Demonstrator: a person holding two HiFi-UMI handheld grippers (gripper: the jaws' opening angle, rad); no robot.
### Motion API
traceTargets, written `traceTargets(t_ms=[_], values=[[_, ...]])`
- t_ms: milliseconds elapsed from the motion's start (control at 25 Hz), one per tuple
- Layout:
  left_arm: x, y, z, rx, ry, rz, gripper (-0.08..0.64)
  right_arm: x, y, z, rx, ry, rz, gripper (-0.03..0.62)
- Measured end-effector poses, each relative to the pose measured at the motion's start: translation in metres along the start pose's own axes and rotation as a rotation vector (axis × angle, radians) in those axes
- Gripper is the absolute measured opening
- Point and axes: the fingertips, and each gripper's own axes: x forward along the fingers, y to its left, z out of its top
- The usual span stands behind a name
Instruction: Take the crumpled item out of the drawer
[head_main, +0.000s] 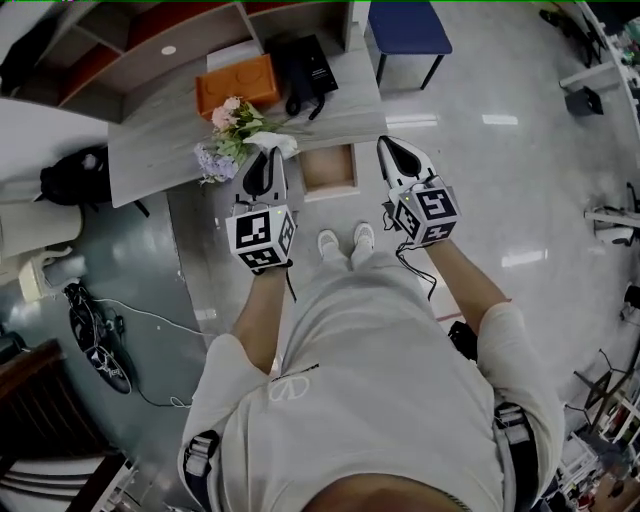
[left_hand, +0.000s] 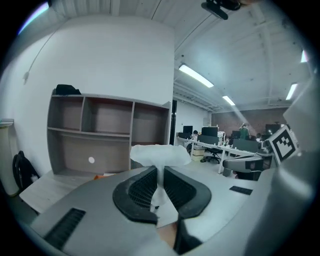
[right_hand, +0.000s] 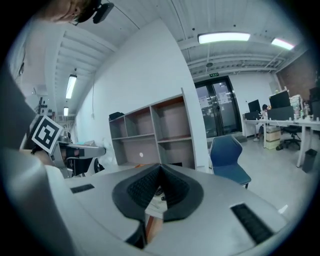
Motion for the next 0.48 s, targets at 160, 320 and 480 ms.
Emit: traceTargets(t_ms=[160, 320, 480], values=[[-0.014, -0.001, 0.036, 0.016, -0.081, 0.018, 0.041, -0.021, -0.016, 0.033, 0.001, -0.058, -0.029, 0.002], [-0.027, -0.003, 0.069, 0.030, -0.154, 0.027, 0.041, -0.041, -0.029, 0.065, 0.007, -0.112, -0.048, 0.002], [-0.039, -0.004, 0.102, 0.041, -0.232, 0.022, 0.041, -0.055, -0.038, 0.096, -0.008, -0.155, -0.064, 0.002]])
